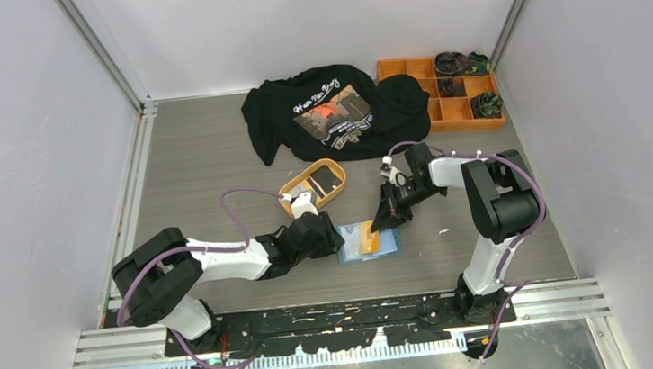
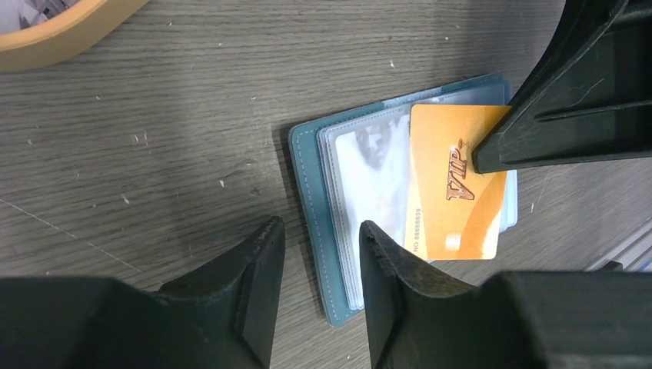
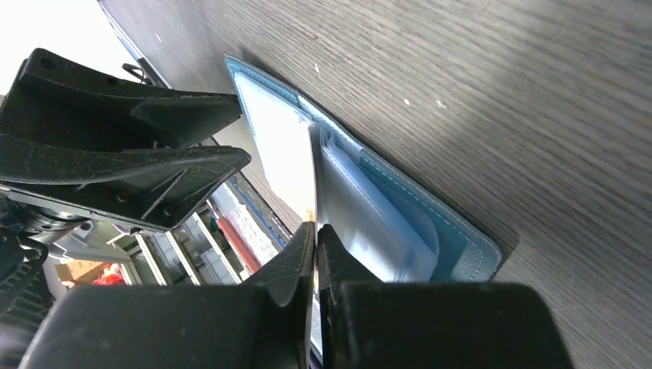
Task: Put the credit cards into the card holder
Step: Insert the credit card into the card holder.
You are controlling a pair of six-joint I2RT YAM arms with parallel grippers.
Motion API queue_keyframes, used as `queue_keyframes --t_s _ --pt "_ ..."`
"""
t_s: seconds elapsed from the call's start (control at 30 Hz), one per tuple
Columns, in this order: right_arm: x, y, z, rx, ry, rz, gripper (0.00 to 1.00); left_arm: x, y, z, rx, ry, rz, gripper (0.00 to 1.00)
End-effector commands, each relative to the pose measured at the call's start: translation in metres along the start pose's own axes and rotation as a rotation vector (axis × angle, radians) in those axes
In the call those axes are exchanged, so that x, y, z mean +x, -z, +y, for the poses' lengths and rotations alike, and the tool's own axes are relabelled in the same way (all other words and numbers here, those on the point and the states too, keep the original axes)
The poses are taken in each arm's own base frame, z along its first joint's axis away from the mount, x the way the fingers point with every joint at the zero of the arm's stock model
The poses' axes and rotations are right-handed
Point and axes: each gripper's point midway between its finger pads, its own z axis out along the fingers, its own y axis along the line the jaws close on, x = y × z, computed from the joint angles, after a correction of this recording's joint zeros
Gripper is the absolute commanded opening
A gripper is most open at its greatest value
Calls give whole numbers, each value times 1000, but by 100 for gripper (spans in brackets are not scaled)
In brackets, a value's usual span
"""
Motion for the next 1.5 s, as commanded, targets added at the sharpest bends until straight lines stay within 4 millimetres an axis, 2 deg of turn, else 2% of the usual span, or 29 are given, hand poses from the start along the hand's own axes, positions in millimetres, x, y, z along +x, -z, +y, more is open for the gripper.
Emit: queue_keyframes --t_s 0.0,0.4,0.7,1.07,1.27,1.47 --pt "0 3 -4 35 -26 -20 10 0 -4 7 -37 -34 17 42" --pt "-5 4 0 36 57 -36 13 1 -10 5 -33 -38 39 41" --pt "-4 -2 5 41 101 16 17 1 -13 7 -43 -41 52 40" --pt "1 -12 4 45 71 62 21 2 -16 6 -32 -42 69 39" --pt "-4 -13 7 34 58 52 22 -2 -7 -7 14 -55 82 40" --pt "-7 -14 5 44 53 53 24 -18 26 -27 118 -119 51 45"
